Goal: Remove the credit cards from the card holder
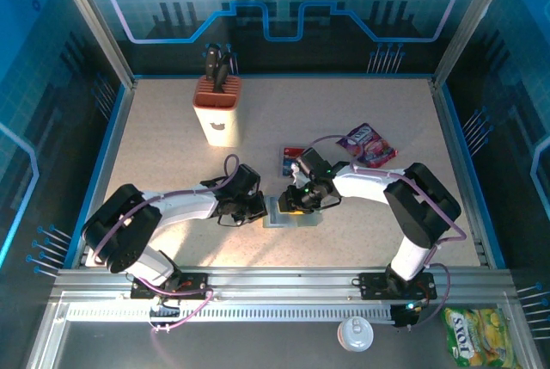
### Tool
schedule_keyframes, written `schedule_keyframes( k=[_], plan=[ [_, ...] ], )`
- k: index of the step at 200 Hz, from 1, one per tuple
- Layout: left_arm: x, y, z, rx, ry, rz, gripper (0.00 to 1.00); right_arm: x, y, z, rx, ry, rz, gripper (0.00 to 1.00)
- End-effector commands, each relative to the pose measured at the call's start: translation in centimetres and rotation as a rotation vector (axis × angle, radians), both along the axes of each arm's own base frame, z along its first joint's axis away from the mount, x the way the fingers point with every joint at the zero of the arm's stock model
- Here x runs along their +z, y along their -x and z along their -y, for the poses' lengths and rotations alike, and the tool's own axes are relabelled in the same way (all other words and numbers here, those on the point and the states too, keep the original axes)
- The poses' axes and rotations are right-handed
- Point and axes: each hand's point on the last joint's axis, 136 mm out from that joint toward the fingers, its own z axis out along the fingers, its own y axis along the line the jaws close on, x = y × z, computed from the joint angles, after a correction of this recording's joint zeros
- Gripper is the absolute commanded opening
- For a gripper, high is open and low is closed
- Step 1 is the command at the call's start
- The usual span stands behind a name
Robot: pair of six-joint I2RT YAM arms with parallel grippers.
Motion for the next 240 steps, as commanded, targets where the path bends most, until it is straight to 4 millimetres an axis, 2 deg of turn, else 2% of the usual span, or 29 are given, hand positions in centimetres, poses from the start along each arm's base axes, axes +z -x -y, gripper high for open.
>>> schedule_keyframes(
  k=[1,36,41,101,128,170,240],
  plan=[
    [0.5,0.2,-0.9,-0.012,-0.053,0.015,0.00,0.3,-0.1,0.8,-0.005,0.010,0.007,0.39],
    [1.1,-0.1,-0.8,-0.012,-0.052,0.024,0.00,0.9,-0.6,0.4,-0.020,-0.041,0.019,0.38],
    [1.2,-0.2,-0.7,-0.010,-0.048,0.027,0.00,0.3,0.0,0.9,-0.023,-0.036,0.001,0.38],
    [3.8,-1.0,0.4,-0.013,0.016,0.075,0.00,-0.1,0.1,1.0,-0.038,-0.079,-0.014,0.38],
    [4.4,-1.3,1.5,-0.003,0.083,0.080,0.09,-0.2,0.2,1.0,-0.044,-0.102,-0.020,0.38],
    [4.0,-1.5,2.7,0.022,0.154,0.056,0.24,-0.3,0.2,1.4,-0.059,-0.117,-0.024,0.38],
    [2.4,-1.5,4.1,0.040,0.214,0.004,0.26,-0.4,0.3,1.7,-0.063,-0.124,-0.030,0.37]
  ],
)
